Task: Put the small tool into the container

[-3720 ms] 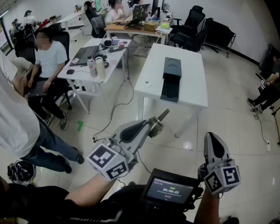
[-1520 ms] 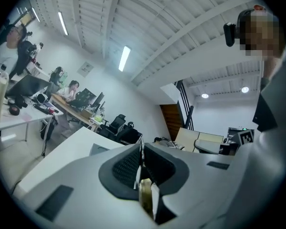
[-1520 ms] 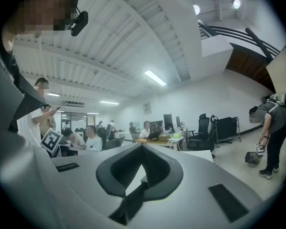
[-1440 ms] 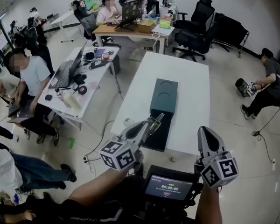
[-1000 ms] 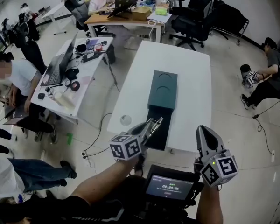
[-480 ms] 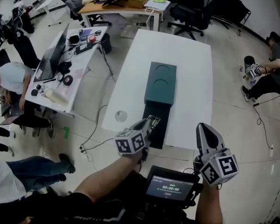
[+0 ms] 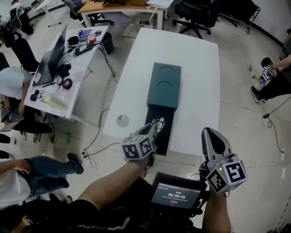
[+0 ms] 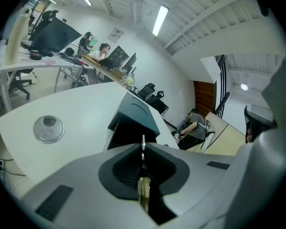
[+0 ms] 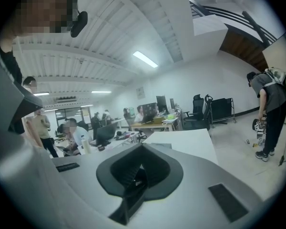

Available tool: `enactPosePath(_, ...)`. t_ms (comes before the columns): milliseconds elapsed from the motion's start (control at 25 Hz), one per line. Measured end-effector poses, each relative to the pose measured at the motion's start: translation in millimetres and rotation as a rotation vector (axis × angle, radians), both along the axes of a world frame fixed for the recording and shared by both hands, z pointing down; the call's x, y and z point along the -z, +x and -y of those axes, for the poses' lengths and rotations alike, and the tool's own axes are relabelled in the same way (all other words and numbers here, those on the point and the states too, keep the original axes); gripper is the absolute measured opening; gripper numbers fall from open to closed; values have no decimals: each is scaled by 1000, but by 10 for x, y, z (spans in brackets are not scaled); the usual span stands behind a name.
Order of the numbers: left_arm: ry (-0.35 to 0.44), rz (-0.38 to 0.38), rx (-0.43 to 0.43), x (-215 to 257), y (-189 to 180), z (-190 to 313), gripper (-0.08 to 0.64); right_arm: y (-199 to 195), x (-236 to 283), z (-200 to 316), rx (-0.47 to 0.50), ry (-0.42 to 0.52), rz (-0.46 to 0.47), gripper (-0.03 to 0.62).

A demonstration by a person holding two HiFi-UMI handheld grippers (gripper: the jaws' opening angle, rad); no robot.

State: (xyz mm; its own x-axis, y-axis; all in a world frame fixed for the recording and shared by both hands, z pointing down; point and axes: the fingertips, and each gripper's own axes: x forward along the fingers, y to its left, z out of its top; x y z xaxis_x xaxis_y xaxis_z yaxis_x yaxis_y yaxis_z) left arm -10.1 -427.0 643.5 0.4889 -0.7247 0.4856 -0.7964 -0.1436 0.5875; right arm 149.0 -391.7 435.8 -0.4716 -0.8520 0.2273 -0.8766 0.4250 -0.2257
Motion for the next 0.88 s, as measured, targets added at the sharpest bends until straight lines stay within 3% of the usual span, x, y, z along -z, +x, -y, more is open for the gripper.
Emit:
enactPosePath(520,-86,67,-4,-183,54,-13,32,-8,-39,-15,24,-8,18,17)
enactPosePath(880,-117,13,-11,-273,109,10,32,-29,-57,-3,29,-5,19,17)
